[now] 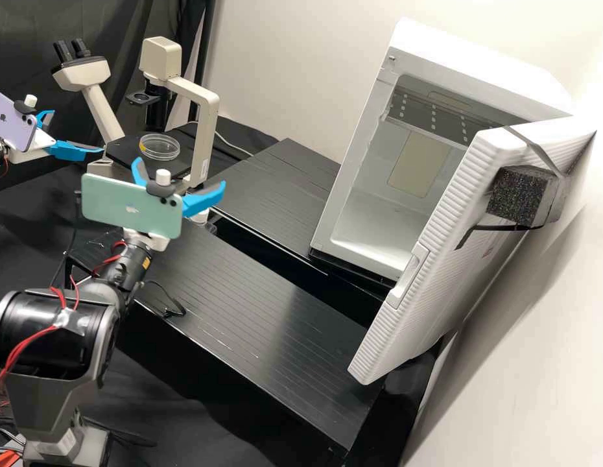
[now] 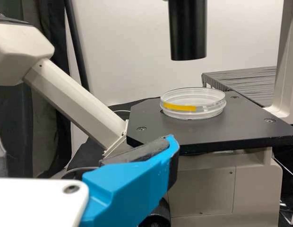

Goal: Move the petri dish to the bench.

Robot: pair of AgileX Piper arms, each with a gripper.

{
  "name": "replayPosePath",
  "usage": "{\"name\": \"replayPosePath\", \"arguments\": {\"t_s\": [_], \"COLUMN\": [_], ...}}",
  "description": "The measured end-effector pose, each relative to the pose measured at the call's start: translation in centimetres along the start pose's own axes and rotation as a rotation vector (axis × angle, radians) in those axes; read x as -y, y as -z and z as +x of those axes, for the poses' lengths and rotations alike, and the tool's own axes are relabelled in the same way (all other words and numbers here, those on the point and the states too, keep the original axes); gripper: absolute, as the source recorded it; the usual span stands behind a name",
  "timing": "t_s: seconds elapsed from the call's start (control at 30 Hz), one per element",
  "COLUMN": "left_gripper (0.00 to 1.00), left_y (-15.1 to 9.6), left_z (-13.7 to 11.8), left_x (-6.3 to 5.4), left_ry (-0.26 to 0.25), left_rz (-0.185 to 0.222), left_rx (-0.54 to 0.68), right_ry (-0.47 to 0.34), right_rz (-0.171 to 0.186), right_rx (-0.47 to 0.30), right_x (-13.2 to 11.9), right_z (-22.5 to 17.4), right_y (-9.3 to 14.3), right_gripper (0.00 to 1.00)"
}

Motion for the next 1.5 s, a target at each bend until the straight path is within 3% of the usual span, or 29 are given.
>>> {"name": "replayPosePath", "arguments": {"t_s": [0.23, 0.37, 0.47, 0.63, 0.87, 0.97, 1.2, 1.5], "left_gripper": [1.0, 1.0, 1.0, 1.0, 1.0, 1.0, 1.0, 1.0], "left_y": [0.0, 0.0, 0.0, 0.0, 0.0, 0.0, 0.0, 0.0], "left_z": [0.0, 0.0, 0.0, 0.0, 0.0, 0.0, 0.0, 0.0], "left_x": [0.0, 0.0, 0.0, 0.0, 0.0, 0.0, 0.0, 0.0], "left_ry": [0.0, 0.0, 0.0, 0.0, 0.0, 0.0, 0.0, 0.0], "left_rz": [0.0, 0.0, 0.0, 0.0, 0.0, 0.0, 0.0, 0.0], "left_rx": [0.0, 0.0, 0.0, 0.0, 0.0, 0.0, 0.0, 0.0], "right_ry": [0.033, 0.09, 0.132, 0.18, 0.211, 0.227, 0.256, 0.237], "right_rz": [-0.047, -0.084, -0.082, -0.06, 0.094, 0.135, 0.134, 0.058], "right_rx": [0.004, 0.022, 0.034, 0.058, 0.084, 0.095, 0.105, 0.105], "right_x": [2.1, 4.2, 5.4, 7.1, 9.0, 10.0, 11.6, 12.2], "right_z": [3.4, 6.2, 7.6, 9.8, 12.3, 13.1, 15.2, 17.9], "right_y": [2.2, 2.6, 2.7, 2.7, 2.7, 2.4, 2.4, 3.0], "right_gripper": [1.0, 1.0, 1.0, 1.0, 1.0, 1.0, 1.0, 1.0]}}
